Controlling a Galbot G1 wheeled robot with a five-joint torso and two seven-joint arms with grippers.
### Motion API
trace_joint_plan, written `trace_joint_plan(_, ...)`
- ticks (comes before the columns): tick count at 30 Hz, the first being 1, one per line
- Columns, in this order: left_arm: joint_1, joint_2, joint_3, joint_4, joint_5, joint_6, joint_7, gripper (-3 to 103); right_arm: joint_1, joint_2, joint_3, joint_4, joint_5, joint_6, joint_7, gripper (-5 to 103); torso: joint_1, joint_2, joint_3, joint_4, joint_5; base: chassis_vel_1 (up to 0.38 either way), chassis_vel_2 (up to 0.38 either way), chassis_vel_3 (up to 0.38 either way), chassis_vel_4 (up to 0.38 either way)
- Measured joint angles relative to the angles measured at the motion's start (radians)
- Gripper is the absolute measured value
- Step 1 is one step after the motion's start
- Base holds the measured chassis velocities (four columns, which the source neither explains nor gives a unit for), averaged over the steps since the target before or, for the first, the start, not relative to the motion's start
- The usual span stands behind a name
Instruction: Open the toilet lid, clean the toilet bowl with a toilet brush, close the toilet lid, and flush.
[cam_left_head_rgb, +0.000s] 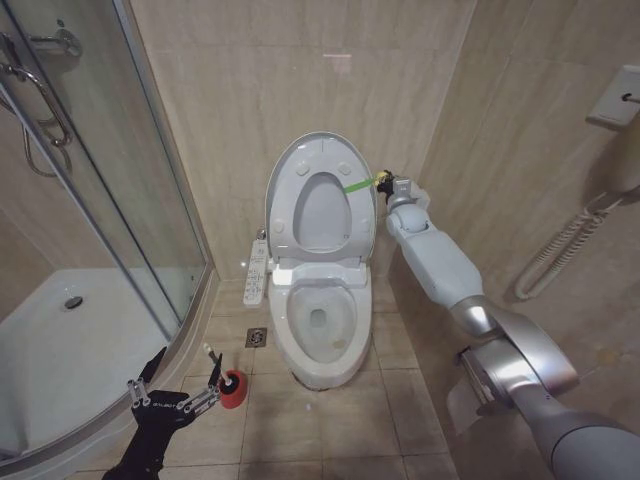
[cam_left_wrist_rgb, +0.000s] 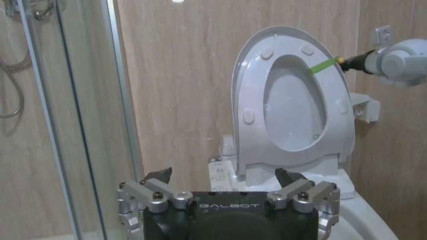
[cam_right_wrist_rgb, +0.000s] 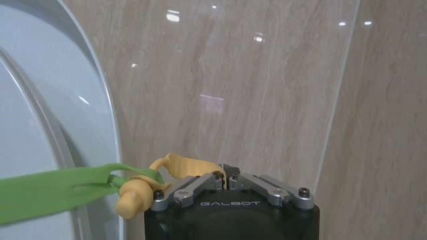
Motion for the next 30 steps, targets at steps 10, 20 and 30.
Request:
trace_joint_plan(10,0.0,0.0,0.0,0.0,0.0,0.0,0.0,100,0.026,0.002,-0.032,-0.007,0.0,0.003,0.003,2,0.0,0.0,0.0,0.0001,-0.0001,0.0,0.0,0.0,0.0)
trace_joint_plan(20,0.0,0.0,0.0,0.0,0.0,0.0,0.0,100,-0.022,-0.05,-0.06,0.074,0.027,-0.003,0.025,2,0.0,0.0,0.0,0.0008,0.0,0.0,0.0,0.0,0.0)
trace_joint_plan(30,0.0,0.0,0.0,0.0,0.0,0.0,0.0,100,-0.054,-0.099,-0.061,0.147,0.025,0.001,0.038,2,0.0,0.0,0.0,0.0004,0.0001,0.0,0.0,0.0,0.0)
